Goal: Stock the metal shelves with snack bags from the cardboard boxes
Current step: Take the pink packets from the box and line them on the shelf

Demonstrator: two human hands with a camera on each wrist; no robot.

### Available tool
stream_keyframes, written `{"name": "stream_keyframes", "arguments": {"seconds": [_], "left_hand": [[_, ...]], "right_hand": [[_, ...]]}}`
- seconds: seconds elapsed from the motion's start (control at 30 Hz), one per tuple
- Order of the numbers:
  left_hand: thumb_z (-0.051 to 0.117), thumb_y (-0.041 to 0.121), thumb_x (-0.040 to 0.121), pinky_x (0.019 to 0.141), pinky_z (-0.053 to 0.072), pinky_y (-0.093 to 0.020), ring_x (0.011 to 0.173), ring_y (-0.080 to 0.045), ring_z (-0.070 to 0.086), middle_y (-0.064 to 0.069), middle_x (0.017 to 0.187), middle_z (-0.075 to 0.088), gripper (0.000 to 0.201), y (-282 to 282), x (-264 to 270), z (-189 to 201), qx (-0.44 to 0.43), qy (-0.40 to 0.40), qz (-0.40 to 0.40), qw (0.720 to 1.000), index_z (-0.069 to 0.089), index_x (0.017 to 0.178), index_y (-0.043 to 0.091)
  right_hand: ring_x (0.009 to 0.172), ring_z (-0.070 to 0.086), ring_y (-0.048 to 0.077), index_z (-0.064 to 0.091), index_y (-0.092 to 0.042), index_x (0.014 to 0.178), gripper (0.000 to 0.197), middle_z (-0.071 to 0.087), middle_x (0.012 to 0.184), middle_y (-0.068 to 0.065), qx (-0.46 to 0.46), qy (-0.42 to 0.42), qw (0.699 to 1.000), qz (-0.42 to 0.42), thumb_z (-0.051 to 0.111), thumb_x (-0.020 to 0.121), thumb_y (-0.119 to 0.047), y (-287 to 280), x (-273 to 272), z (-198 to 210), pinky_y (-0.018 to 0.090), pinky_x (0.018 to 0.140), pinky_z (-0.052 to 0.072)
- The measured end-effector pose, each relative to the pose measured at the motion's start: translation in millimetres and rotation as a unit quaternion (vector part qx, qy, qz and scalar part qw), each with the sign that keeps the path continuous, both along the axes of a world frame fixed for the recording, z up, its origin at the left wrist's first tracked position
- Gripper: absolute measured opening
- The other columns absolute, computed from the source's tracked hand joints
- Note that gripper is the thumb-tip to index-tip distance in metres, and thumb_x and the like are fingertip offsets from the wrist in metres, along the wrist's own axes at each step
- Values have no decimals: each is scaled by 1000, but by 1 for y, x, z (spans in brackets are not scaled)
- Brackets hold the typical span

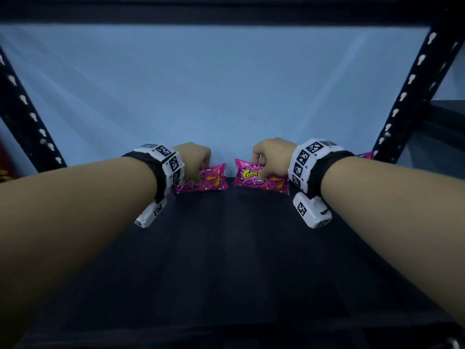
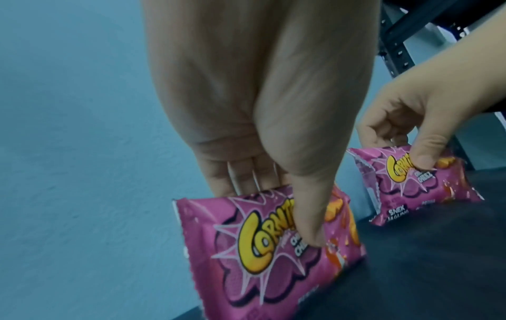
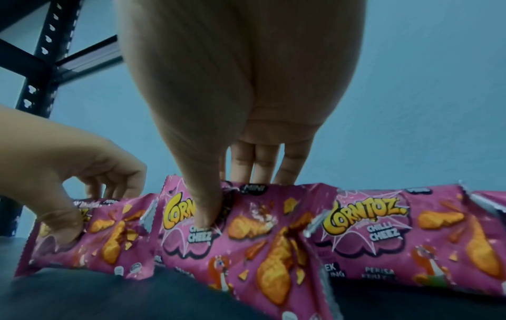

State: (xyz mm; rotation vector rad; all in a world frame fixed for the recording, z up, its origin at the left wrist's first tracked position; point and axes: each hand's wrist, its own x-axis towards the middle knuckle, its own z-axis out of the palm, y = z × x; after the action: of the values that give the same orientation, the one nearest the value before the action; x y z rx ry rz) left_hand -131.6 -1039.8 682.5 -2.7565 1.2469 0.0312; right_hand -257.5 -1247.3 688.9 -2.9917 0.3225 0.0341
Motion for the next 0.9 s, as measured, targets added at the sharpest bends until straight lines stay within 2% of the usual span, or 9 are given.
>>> {"name": "stream_keyframes", "arguments": {"seconds": [0.07, 0.2, 0.33, 0.4, 0.5, 0.57, 0.63, 0.77, 0.9], "left_hand": [[87, 23, 76, 73, 44, -30, 93, -20, 55, 2, 106, 63, 45, -4, 11, -2, -3, -14, -3, 1000, 58, 110, 23], [80, 19, 80, 78, 49, -32, 99, -21, 61, 1, 109, 68, 36, -4, 22, -5, -43, -23, -7, 999, 64, 113, 23], [73, 21, 88, 82, 49, -31, 104, -22, 62, 2, 112, 69, 28, -3, 24, -8, -81, -24, -20, 996, 67, 115, 24], [72, 21, 88, 82, 47, -30, 106, -23, 62, 2, 113, 68, 27, -3, 26, -10, -94, -30, -21, 995, 68, 115, 24], [71, 23, 88, 85, 49, -34, 113, -25, 58, 0, 119, 60, 28, -4, 26, -14, -110, -52, -21, 992, 69, 117, 24], [71, 26, 88, 85, 50, -38, 116, -28, 55, -3, 122, 56, 31, -6, 24, -15, -117, -77, -12, 990, 66, 118, 23], [72, 27, 88, 78, 49, -39, 110, -29, 56, -5, 118, 58, 28, -9, 21, -16, -131, -90, 6, 987, 61, 113, 20], [67, 32, 93, 67, 42, -33, 92, -29, 60, -5, 103, 64, 17, -10, 14, -20, -134, -67, 31, 988, 58, 102, 21], [65, 33, 92, 70, 47, -33, 95, -27, 62, -2, 102, 66, 14, -5, 10, -26, -141, -30, 30, 989, 61, 101, 23]], "right_hand": [[95, 67, 22, 65, -27, 100, 37, 69, 104, -1, 5, -5, 1000, 3, 92, 75, -25, -4, 13, -3, 40, 88, 58], [98, 68, 23, 70, -19, 114, 38, 68, 107, 1, 7, -19, 1000, 7, 88, 81, -23, -9, 30, -10, 37, 86, 57], [100, 64, 22, 69, -18, 121, 34, 67, 109, 0, -13, -30, 999, 22, 80, 89, -24, -12, 36, -16, 30, 78, 47], [102, 63, 23, 68, -20, 124, 35, 68, 115, 1, -31, -37, 998, 26, 77, 91, -26, -12, 37, -18, 32, 80, 49], [108, 61, 25, 67, -22, 126, 33, 59, 111, -1, -77, -40, 996, 31, 73, 94, -28, -9, 35, -20, 40, 85, 53], [105, 58, 26, 65, -21, 122, 29, 55, 112, 1, -119, -62, 990, 34, 72, 94, -27, -7, 33, -21, 39, 80, 51], [96, 56, 26, 58, -17, 114, 26, 54, 110, 4, -142, -84, 986, 25, 72, 94, -28, -4, 29, -21, 38, 73, 46], [72, 54, 26, 46, -14, 97, 24, 51, 82, 4, -133, -80, 988, -11, 63, 101, -31, 0, 20, -25, 36, 62, 43], [76, 60, 29, 52, -13, 91, 21, 59, 86, 6, -100, -46, 994, -10, 58, 99, -31, 6, 11, -36, 34, 61, 46]]}}
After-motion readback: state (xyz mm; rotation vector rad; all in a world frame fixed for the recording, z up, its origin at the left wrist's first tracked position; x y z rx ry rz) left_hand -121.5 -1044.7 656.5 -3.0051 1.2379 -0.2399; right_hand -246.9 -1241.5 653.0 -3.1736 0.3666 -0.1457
